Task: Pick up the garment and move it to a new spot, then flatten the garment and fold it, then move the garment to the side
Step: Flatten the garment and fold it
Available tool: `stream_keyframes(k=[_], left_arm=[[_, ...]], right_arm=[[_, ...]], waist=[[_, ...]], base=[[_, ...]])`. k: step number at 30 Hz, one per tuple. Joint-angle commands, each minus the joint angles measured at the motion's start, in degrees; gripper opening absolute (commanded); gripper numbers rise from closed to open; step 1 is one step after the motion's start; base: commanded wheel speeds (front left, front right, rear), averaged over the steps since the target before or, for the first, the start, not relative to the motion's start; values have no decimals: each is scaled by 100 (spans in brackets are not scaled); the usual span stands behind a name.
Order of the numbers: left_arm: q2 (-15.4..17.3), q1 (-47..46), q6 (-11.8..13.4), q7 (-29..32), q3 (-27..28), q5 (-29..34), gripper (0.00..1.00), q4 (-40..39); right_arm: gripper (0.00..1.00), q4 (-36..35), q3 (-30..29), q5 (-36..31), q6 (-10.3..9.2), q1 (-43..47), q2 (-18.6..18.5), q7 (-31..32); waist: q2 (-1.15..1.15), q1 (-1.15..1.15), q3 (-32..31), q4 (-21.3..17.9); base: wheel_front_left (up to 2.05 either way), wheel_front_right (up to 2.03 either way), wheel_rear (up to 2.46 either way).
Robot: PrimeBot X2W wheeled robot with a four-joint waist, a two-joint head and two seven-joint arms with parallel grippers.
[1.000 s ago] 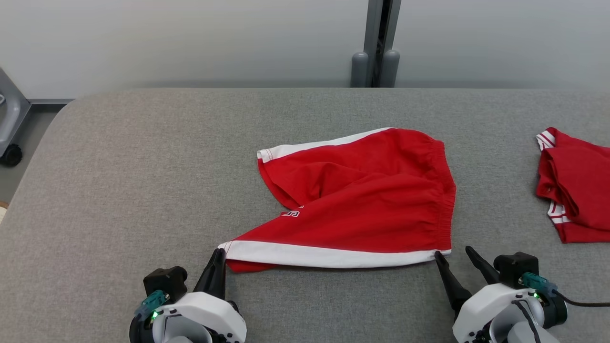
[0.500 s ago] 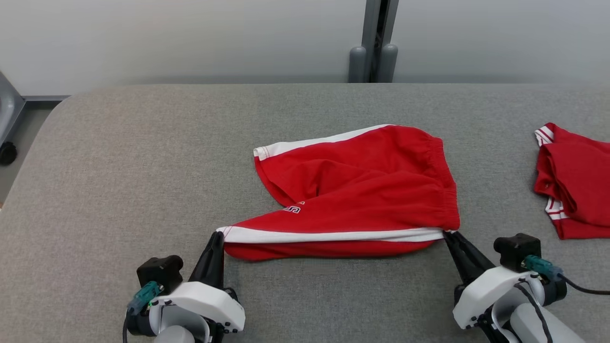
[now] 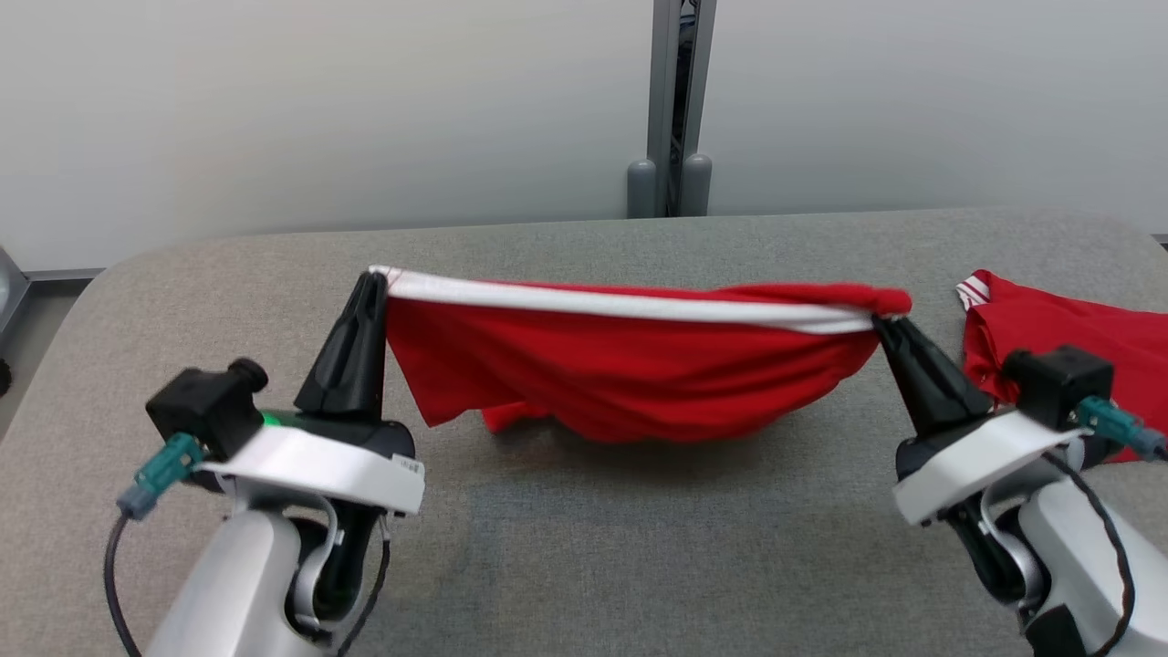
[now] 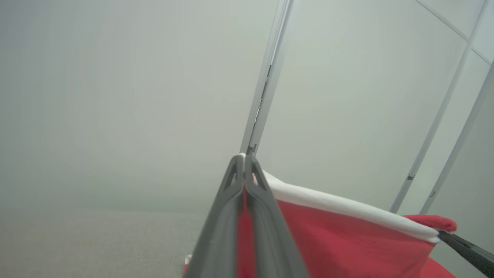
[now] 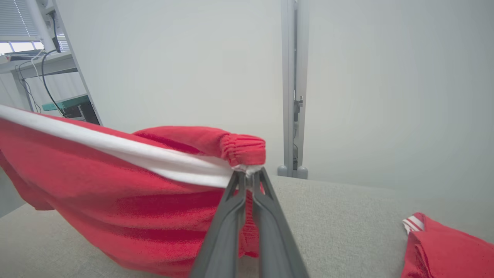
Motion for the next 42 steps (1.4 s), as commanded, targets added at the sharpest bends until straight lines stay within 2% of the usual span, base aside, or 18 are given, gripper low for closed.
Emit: stream_keyframes(k=[1, 10, 14, 20, 26, 30, 35, 36, 37, 38, 39, 41, 42], left_arm=[[117, -209, -31, 121, 29, -1, 0, -188], [465, -1495, -10, 702, 134, 136, 0, -972], [481, -2059, -4, 908, 104, 200, 0, -1044], [482, -2860, -99, 1012, 65, 269, 0, -619], [379, -3752, -253, 530, -105, 584, 0, 428], [261, -3781, -358, 215, -335, 730, 0, 750], [288, -2868, -359, 55, -494, 610, 0, 578], [299, -2664, -335, 38, -499, 589, 0, 496], [313, -2464, -293, 26, -504, 580, 0, 404], [317, -2265, -258, 16, -505, 558, 0, 303], [329, -2078, -215, 4, -510, 554, 0, 212], [360, -1719, -116, -22, -512, 552, 0, 19], [367, -1566, -70, -26, -504, 521, 0, -67]], right_arm=[[0, -49, -18, 50, -1, -230, -89, -3], [0, -70, 135, 86, -1, -1525, -301, -1], [0, -129, 160, 309, -1, -2172, -400, 132], [0, 139, 168, 785, -1, -3022, -444, 693], [0, 869, 598, 919, -1, -3759, -457, 779], [0, 1110, 1128, 975, -1, -3660, -453, 430], [0, 1310, 1903, 1220, -1, -2995, -407, 168], [11, 1343, 1983, 1282, -1, -2868, -417, 149], [29, 1372, 2052, 1356, -1, -2745, -427, 114], [42, 1390, 2090, 1441, -1, -2618, -422, 102], [48, 1401, 2121, 1523, -1, -2493, -413, 71], [76, 1428, 2188, 1680, -1, -2252, -387, 46], [100, 1438, 2223, 1731, -1, -2147, -386, 32]], waist=[[0, 0, -60, -22], [0, 0, -30, -54], [0, 0, 177, -45], [0, 0, 648, 5], [0, 0, 1149, 101], [0, 0, 1279, 110], [0, 0, 1242, 33], [0, 0, 1233, 23], [0, 0, 1222, 18], [0, 0, 1210, 12], [0, 0, 1201, 8], [0, 0, 1183, -6], [0, 0, 1175, -13]], base=[[0, 0, 0], [0, 0, 0], [0, 0, 0], [0, 0, 0], [0, 0, 0], [0, 0, 0], [0, 0, 0], [0, 0, 0], [0, 0, 0], [0, 0, 0], [0, 0, 0], [0, 0, 0], [0, 0, 0]])
